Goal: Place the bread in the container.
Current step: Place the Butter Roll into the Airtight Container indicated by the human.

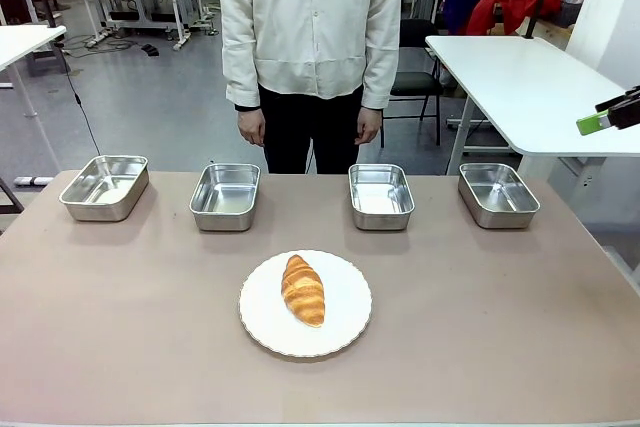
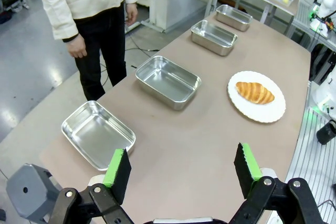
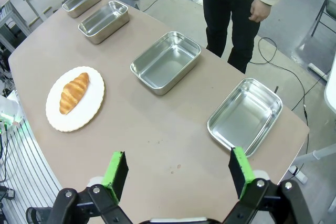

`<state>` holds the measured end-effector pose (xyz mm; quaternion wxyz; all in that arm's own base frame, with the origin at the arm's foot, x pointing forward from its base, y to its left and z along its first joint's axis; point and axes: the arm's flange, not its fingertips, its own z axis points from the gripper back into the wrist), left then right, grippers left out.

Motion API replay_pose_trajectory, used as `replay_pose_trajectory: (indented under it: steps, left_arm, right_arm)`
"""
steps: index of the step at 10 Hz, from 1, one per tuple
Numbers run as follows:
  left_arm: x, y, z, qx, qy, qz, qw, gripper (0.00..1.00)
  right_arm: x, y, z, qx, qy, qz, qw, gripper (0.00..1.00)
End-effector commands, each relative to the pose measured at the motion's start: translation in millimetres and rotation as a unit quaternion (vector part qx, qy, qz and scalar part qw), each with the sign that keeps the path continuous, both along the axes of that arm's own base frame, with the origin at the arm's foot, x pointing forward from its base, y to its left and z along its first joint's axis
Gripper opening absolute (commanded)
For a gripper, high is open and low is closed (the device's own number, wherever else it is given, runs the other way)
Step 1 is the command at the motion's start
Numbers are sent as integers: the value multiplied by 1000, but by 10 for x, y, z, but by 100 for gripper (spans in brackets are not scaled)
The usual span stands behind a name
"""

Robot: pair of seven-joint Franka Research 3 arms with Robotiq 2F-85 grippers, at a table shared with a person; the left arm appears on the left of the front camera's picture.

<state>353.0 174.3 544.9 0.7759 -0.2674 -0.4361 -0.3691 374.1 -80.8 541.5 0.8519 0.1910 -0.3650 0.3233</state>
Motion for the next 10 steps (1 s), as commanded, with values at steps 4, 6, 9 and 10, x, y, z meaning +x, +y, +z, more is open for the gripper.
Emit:
replay_pose_trajectory:
  steps: [4, 6, 9, 10]
  left_arm:
    - [-10, -10, 2, 0, -5, -4, 1000, 100]
    - [-10, -10, 2, 0, -5, -4, 1000, 100]
    - [-10, -10, 2, 0, -5, -4, 1000, 100]
    - [-10, -10, 2, 0, -5, -4, 1000, 100]
  right_arm:
    - [3, -5, -16, 6, -6, 6, 1000, 100]
    - [3, -5, -16, 6, -6, 6, 1000, 100]
    - [3, -5, -16, 6, -6, 6, 1000, 100]
    - [3, -5, -16, 6, -6, 6, 1000, 100]
